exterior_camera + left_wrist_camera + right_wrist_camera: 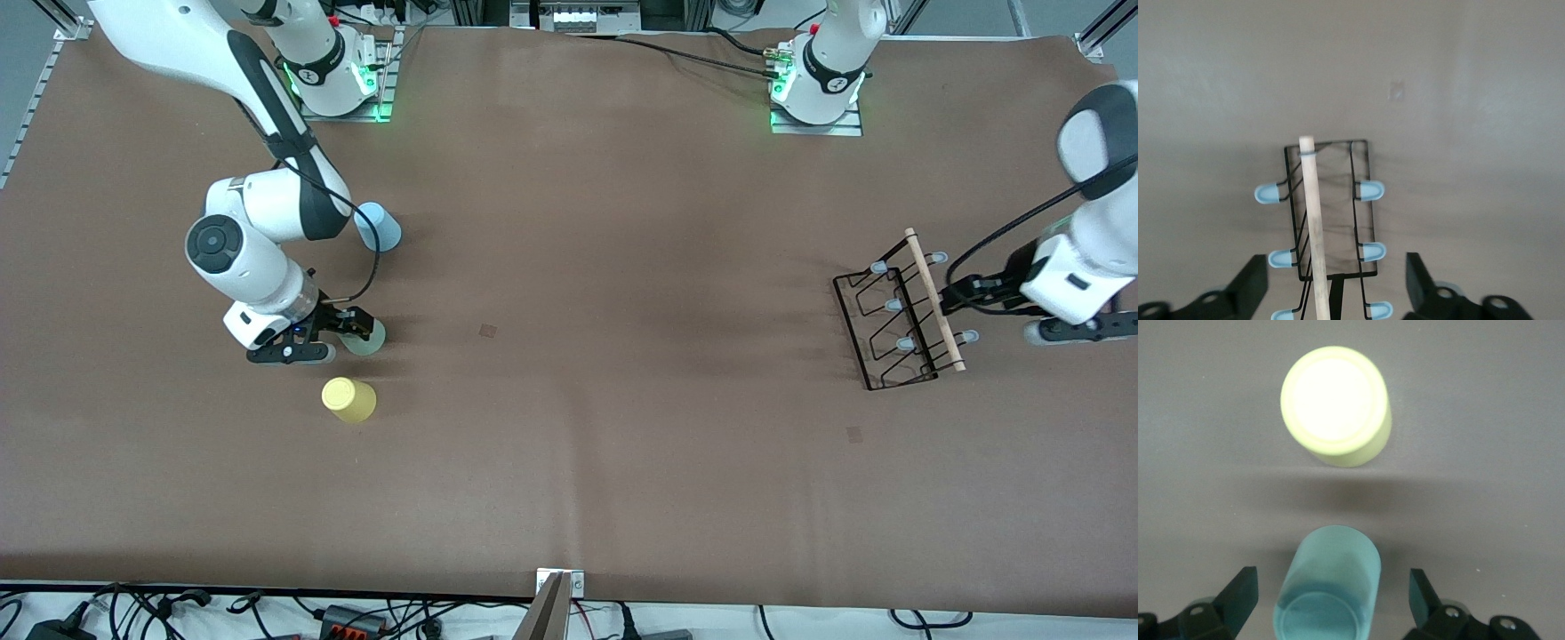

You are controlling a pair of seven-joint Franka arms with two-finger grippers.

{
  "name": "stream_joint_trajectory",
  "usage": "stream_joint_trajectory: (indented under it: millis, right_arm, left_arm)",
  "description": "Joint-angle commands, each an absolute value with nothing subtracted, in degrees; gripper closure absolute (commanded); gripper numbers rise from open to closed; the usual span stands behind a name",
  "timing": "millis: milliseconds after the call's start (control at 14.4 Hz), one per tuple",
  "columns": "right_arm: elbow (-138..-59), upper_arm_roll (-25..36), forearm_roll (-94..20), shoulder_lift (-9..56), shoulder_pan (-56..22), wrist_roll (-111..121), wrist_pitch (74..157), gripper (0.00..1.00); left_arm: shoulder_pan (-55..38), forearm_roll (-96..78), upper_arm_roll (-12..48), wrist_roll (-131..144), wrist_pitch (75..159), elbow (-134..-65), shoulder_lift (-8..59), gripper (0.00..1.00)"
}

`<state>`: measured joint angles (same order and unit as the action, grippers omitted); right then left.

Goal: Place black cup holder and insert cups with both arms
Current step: 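Grasp the teal cup with the right gripper while the left gripper reaches the rack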

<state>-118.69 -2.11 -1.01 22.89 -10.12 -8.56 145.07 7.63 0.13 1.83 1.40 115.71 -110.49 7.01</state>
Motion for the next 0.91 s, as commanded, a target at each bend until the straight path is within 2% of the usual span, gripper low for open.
stream_joint_trajectory:
  millis: [0, 139, 348, 418, 488, 836]
  right_arm:
    - [-121.7, -1.8, -1.7, 22.8, -10.7, -9.1, 148.9, 0.00]
    - [-123.1, -1.8, -1.7, 22.9, -10.7, -9.1, 150.1, 0.00]
    - [-124.0, -1.8, -1.6, 22.9, -10.7, -9.4, 150.0, 0.00]
    - [-124.2, -1.8, -1.6, 22.8, -11.2, -9.8, 150.0, 0.00]
    - [-124.4, -1.8, -1.7, 22.8, -11.3, -9.8, 149.9, 0.00]
    - [-124.4, -1.8, -1.7, 22.7, -11.5, -9.8, 149.8, 0.00]
  left_arm:
    - [9.2, -0.2, 2.7, 0.2, 118.6, -121.5, 0.2, 0.31]
    - [10.3, -0.2, 2.6, 0.2, 120.6, -123.9, -0.7, 0.36]
    - [10.9, -0.2, 2.9, 0.3, 126.3, -128.3, -2.2, 0.37]
    - [10.9, -0.2, 2.9, 0.2, 128.1, -130.0, -2.3, 0.43]
    - [10.9, -0.2, 2.9, 0.2, 130.5, -131.4, -2.4, 0.45]
    - [10.7, -0.2, 3.2, 0.1, 136.1, -134.1, -1.8, 0.45]
